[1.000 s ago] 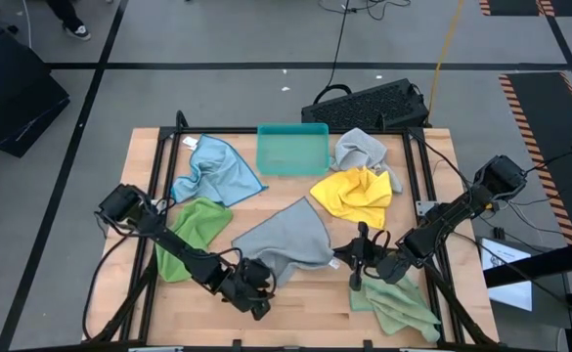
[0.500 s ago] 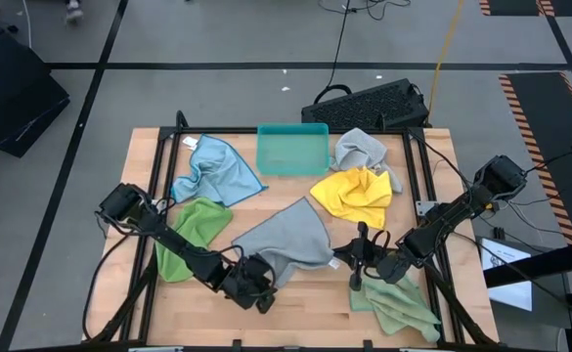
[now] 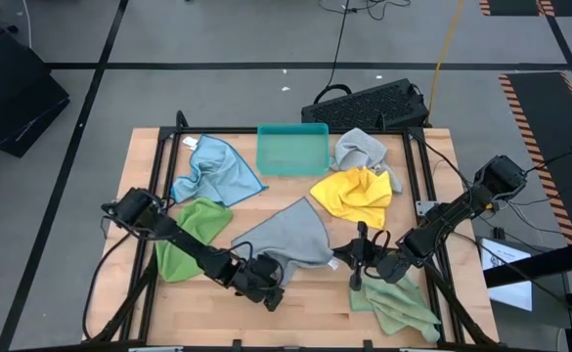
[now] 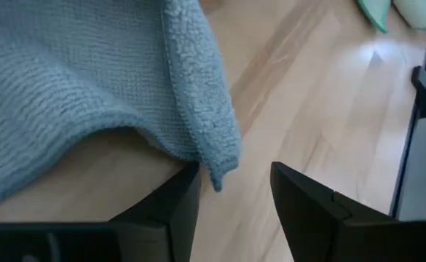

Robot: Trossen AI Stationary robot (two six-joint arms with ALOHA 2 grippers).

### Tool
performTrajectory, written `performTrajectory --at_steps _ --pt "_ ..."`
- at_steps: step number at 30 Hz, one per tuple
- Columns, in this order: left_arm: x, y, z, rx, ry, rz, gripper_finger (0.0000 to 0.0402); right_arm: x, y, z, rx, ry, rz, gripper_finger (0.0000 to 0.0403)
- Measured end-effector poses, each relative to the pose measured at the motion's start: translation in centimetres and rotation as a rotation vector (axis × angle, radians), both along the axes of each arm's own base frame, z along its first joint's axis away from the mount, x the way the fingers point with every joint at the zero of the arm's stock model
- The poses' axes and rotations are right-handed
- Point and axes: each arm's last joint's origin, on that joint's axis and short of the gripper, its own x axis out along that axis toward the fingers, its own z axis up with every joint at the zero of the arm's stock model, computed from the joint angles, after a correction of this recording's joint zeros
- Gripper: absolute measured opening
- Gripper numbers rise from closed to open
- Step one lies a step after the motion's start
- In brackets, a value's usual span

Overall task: Fold microfiber towels
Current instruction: Fold the dark gray microfiber cloth

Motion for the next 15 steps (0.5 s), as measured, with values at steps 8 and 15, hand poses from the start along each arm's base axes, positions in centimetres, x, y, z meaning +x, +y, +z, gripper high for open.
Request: performTrajectory --at_steps 8,15 --pt "0.02 0.03 0.12 0.031 -0.01 -0.03 0.0173 0.0 -0.01 -0.01 -0.011 0.003 0.004 0.0004" --pt "-0.09 0.04 0.4 0.004 0.003 -0.056 0.0131 0.0 -0.01 -0.01 -0.01 0.003 0.005 0.0004"
